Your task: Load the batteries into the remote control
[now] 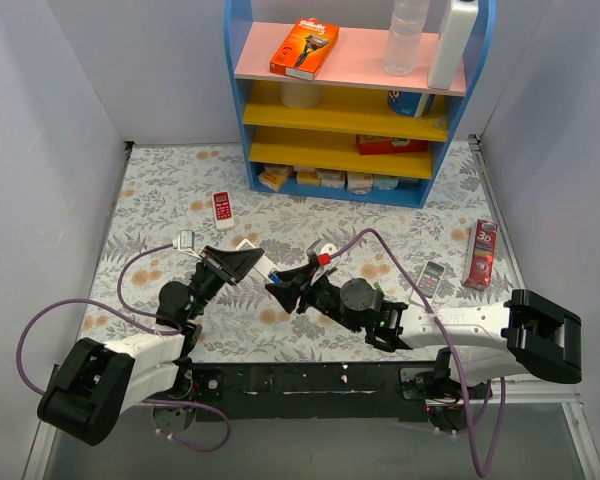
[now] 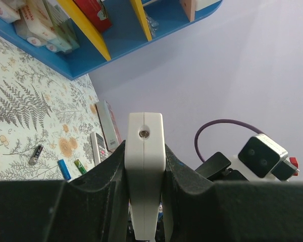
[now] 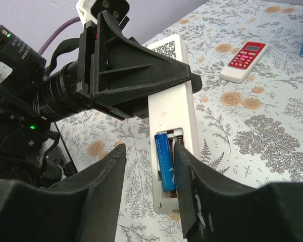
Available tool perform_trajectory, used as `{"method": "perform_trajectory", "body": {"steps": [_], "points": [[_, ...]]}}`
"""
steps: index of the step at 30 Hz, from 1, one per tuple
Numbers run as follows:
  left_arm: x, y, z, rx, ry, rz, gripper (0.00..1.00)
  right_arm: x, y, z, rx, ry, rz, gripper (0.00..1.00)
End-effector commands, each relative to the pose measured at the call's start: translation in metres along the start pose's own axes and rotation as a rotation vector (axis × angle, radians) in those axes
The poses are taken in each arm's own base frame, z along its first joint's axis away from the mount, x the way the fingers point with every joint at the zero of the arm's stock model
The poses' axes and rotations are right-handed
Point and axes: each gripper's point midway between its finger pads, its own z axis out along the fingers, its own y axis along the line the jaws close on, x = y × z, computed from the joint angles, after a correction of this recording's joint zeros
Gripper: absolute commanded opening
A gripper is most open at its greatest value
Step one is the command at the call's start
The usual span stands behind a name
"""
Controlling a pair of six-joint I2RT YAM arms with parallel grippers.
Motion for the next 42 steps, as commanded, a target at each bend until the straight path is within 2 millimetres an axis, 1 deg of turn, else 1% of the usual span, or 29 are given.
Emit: {"method": "perform_trajectory", "body": {"steps": [1,3,10,13,16,18,19,20,21,22,23,24,25,26,27,28,29,30,31,32,33,34,35,36,38,39,40,41,42], "points": [[0.013,-0.013,-0.014,0.045,0.046,-0.179,0.0,-0.008,-0.017,0.0,0.078,0.012,-0.064,0.52],[0.014,-0.01,-0.014,0.035,0.046,-0.181,0.0,-0.014,-0.015,-0.001,0.073,0.0,-0.067,0.53],[0.014,-0.004,-0.014,0.014,0.041,-0.162,0.0,-0.02,-0.016,-0.004,0.079,-0.006,-0.075,0.54],[0.013,-0.001,-0.012,-0.001,0.039,-0.142,0.0,-0.018,-0.016,-0.005,0.079,0.005,-0.08,0.53],[0.013,0.001,-0.012,-0.016,0.044,-0.12,0.0,-0.024,-0.013,-0.009,0.061,0.003,-0.1,0.52],[0.017,0.008,-0.013,-0.043,0.058,-0.109,0.0,-0.029,-0.013,-0.013,0.048,0.006,-0.147,0.51],[0.018,0.008,-0.014,-0.046,0.065,-0.103,0.0,-0.03,-0.013,-0.015,0.04,0.01,-0.177,0.5],[0.016,0.006,-0.008,-0.048,0.07,-0.097,0.0,-0.031,-0.013,-0.017,0.03,0.017,-0.225,0.5],[0.019,0.005,-0.008,-0.047,0.09,-0.093,0.0,-0.039,-0.012,-0.02,0.023,0.002,-0.25,0.5],[0.02,0.005,-0.007,-0.048,0.101,-0.081,0.0,-0.037,-0.012,-0.023,0.008,0.023,-0.287,0.5],[0.021,0.005,-0.006,-0.049,0.114,-0.078,0.0,-0.039,-0.01,-0.026,-0.007,0.025,-0.317,0.49],[0.023,0.003,-0.005,-0.042,0.13,-0.073,0.0,-0.049,-0.008,-0.029,-0.03,0.016,-0.396,0.49],[0.024,0.002,-0.005,-0.04,0.139,-0.068,0.0,-0.044,-0.005,-0.032,-0.063,0.054,-0.437,0.49],[0.025,0.001,-0.004,-0.039,0.146,-0.067,0.0,-0.044,-0.004,-0.035,-0.085,0.073,-0.479,0.49],[0.026,0.0,-0.004,-0.037,0.152,-0.065,0.0,-0.048,-0.001,-0.038,-0.11,0.077,-0.538,0.49],[0.028,-0.002,-0.005,-0.032,0.172,-0.063,0.0,-0.056,0.009,-0.038,-0.162,0.075,-0.568,0.49],[0.029,-0.002,-0.004,-0.034,0.179,-0.056,0.0,-0.046,0.009,-0.043,-0.195,0.133,-0.603,0.49],[0.029,-0.006,-0.002,-0.023,0.191,-0.047,0.0,-0.047,0.014,-0.045,-0.229,0.146,-0.628,0.49],[0.031,-0.008,-0.001,-0.017,0.208,-0.04,0.0,-0.051,0.025,-0.046,-0.296,0.148,-0.675,0.49],[0.033,-0.006,-0.001,-0.025,0.223,-0.033,0.0,-0.044,0.024,-0.049,-0.323,0.192,-0.699,0.49],[0.032,-0.012,0.002,-0.011,0.228,-0.019,0.0,-0.039,0.025,-0.049,-0.343,0.222,-0.726,0.48],[0.034,-0.014,0.001,-0.005,0.249,-0.013,0.0,-0.035,0.031,-0.05,-0.4,0.237,-0.758,0.48],[0.035,-0.013,0.002,-0.012,0.259,-0.011,0.0,-0.043,0.036,-0.049,-0.419,0.23,-0.775,0.48],[0.036,-0.016,0.002,-0.004,0.265,0.004,0.0,-0.027,0.032,-0.052,-0.44,0.304,-0.792,0.48],[0.037,-0.019,0.003,0.002,0.285,0.013,0.0,-0.03,0.037,-0.05,-0.477,0.316,-0.825,0.47],[0.037,-0.02,0.003,0.006,0.289,0.021,0.0,-0.023,0.036,-0.05,-0.49,0.351,-0.832,0.47],[0.037,-0.023,0.004,0.014,0.293,0.03,0.0,-0.02,0.037,-0.05,-0.509,0.362,-0.838,0.46],[0.038,-0.022,0.004,0.011,0.304,0.031,0.0,-0.025,0.039,-0.048,-0.515,0.354,-0.851,0.45],[0.039,-0.023,0.004,0.014,0.31,0.04,0.0,-0.02,0.037,-0.047,-0.523,0.378,-0.854,0.44]]}}
